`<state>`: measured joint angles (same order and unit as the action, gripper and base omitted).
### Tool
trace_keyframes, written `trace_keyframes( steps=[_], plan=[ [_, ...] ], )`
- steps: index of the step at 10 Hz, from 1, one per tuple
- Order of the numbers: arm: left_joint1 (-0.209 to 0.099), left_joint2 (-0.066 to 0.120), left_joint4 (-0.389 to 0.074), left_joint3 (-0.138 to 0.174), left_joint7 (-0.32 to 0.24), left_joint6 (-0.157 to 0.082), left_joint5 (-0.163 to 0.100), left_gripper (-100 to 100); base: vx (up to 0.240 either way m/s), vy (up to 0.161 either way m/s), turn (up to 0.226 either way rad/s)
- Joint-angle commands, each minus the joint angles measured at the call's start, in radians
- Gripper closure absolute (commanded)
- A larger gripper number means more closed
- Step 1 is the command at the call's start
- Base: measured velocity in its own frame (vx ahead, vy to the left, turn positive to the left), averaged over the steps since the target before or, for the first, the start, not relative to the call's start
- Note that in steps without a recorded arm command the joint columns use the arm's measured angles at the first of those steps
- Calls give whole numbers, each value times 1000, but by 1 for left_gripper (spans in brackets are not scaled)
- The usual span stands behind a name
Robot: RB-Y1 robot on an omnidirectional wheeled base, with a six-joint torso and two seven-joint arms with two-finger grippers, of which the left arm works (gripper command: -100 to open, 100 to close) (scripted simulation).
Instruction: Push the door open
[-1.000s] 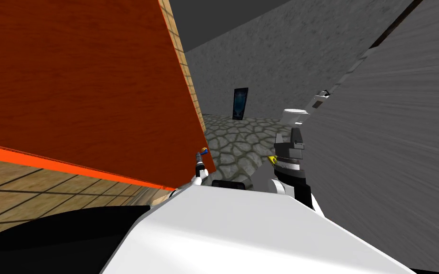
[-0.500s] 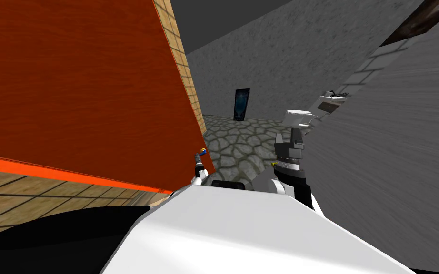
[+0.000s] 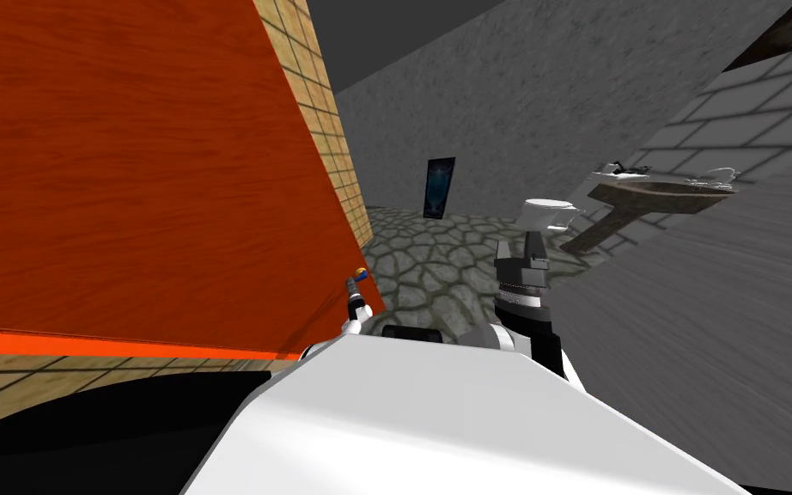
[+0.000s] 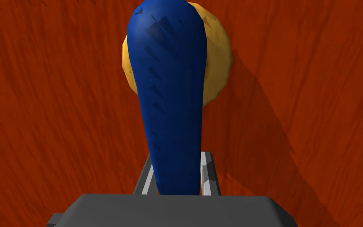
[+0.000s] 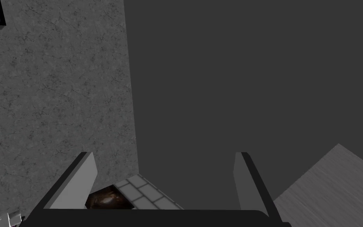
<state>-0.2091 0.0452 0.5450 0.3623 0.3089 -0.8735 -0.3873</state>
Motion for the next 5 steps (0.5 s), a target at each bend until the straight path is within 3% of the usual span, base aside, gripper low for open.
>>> trace_keyframes(
  steps=[1,4,5],
  plan=[
    [-3,-4,15,11,12,1,-9,100,191,-12,43],
    [-5,-21,17,39,28,-4,-32,100,186,2,47],
    [9,-14,22,42,29,5,-31,100,77,22,42]
  ],
)
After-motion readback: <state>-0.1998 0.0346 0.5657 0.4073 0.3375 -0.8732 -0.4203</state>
